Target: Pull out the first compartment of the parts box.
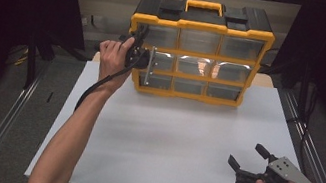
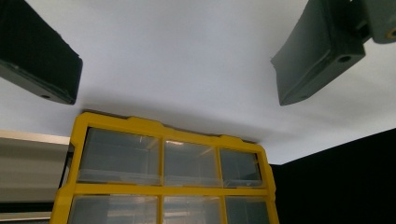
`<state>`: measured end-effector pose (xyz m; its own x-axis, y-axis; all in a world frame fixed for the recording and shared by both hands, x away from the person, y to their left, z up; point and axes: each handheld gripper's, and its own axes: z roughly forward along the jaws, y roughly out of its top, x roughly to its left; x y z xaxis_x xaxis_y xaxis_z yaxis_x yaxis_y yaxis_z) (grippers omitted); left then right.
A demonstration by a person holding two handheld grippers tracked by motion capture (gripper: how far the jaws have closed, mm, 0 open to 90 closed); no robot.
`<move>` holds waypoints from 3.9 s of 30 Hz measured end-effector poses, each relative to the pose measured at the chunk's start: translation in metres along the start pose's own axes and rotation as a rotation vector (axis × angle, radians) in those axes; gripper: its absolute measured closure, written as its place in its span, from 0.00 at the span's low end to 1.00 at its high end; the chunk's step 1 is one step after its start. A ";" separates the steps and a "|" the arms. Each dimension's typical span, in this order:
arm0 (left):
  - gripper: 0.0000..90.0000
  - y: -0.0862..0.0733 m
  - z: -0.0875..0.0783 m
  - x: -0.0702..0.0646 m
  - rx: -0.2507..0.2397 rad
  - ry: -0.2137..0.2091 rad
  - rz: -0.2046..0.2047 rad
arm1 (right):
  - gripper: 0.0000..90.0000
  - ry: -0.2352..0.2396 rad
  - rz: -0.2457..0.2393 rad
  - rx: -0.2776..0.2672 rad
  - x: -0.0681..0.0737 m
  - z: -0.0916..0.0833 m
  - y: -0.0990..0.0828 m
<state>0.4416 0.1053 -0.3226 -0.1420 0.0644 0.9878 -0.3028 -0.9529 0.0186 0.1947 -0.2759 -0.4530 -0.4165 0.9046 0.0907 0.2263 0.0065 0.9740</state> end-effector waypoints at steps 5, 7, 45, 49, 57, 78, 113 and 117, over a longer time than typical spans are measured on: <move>0.91 -0.001 -0.004 0.000 0.000 -0.007 -0.017 | 0.01 -0.001 0.000 -0.003 0.000 0.000 0.000; 0.91 -0.001 -0.006 0.001 -0.003 -0.011 -0.014 | 0.01 -0.001 0.001 -0.003 0.001 0.000 0.000; 0.90 -0.003 -0.022 0.009 -0.037 -0.038 -0.025 | 0.01 0.006 -0.009 -0.008 0.001 -0.001 0.001; 0.90 -0.003 -0.025 0.009 -0.042 -0.044 -0.034 | 0.01 0.003 -0.006 -0.008 0.002 -0.001 0.001; 0.90 -0.002 -0.029 0.010 -0.048 -0.040 -0.036 | 0.01 0.008 -0.016 -0.012 0.001 -0.001 0.001; 0.90 -0.003 -0.040 0.009 -0.063 -0.037 -0.035 | 0.01 0.011 -0.022 -0.014 0.003 0.001 0.001; 0.91 -0.005 -0.058 0.013 -0.092 -0.027 -0.028 | 0.01 0.016 -0.018 -0.010 0.003 0.001 0.001; 0.91 -0.005 -0.060 0.013 -0.099 -0.023 -0.010 | 0.01 0.014 -0.018 -0.011 0.003 0.001 0.002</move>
<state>0.3843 0.1283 -0.3196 -0.1176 0.0660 0.9909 -0.3962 -0.9181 0.0141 0.1946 -0.2726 -0.4515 -0.4330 0.8982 0.0764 0.2094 0.0177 0.9777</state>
